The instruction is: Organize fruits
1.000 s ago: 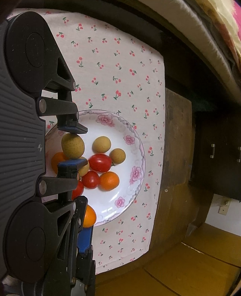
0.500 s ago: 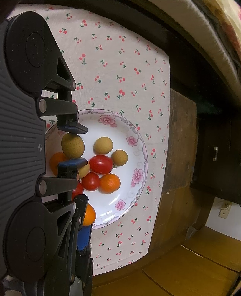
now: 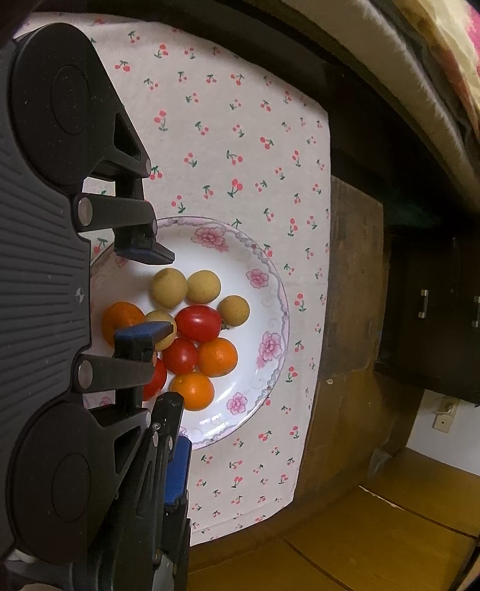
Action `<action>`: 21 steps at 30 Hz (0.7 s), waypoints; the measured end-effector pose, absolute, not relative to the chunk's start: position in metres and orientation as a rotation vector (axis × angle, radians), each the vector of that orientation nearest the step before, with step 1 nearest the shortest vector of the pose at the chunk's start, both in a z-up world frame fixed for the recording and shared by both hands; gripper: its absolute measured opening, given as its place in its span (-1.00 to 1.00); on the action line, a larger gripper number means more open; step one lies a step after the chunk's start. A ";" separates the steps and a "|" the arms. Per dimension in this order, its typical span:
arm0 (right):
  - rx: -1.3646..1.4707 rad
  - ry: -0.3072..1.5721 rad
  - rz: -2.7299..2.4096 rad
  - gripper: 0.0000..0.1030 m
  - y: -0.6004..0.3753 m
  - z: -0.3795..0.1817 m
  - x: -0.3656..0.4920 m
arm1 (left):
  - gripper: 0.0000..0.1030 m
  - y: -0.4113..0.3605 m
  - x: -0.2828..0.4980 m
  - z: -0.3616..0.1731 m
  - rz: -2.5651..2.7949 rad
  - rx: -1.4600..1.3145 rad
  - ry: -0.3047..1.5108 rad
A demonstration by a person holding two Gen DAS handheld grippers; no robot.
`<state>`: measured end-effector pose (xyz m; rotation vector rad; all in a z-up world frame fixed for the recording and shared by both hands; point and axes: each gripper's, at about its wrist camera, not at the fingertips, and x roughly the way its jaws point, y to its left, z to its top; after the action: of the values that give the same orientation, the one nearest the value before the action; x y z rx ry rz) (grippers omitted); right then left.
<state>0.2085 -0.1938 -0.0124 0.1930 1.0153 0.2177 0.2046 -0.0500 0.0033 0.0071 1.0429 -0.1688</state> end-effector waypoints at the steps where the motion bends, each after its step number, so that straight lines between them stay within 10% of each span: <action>1: 0.194 1.013 0.216 -0.22 -0.194 -0.012 0.208 | -0.13 -0.049 0.204 0.004 -0.169 0.005 1.040; 21: 0.138 0.988 0.192 -0.13 -0.192 0.010 0.176 | 0.08 -0.047 0.170 0.019 -0.169 0.025 0.989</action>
<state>0.1758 -0.1923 0.0102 0.1378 0.9877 0.1921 0.1705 -0.0472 0.0187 0.0252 0.9894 -0.1695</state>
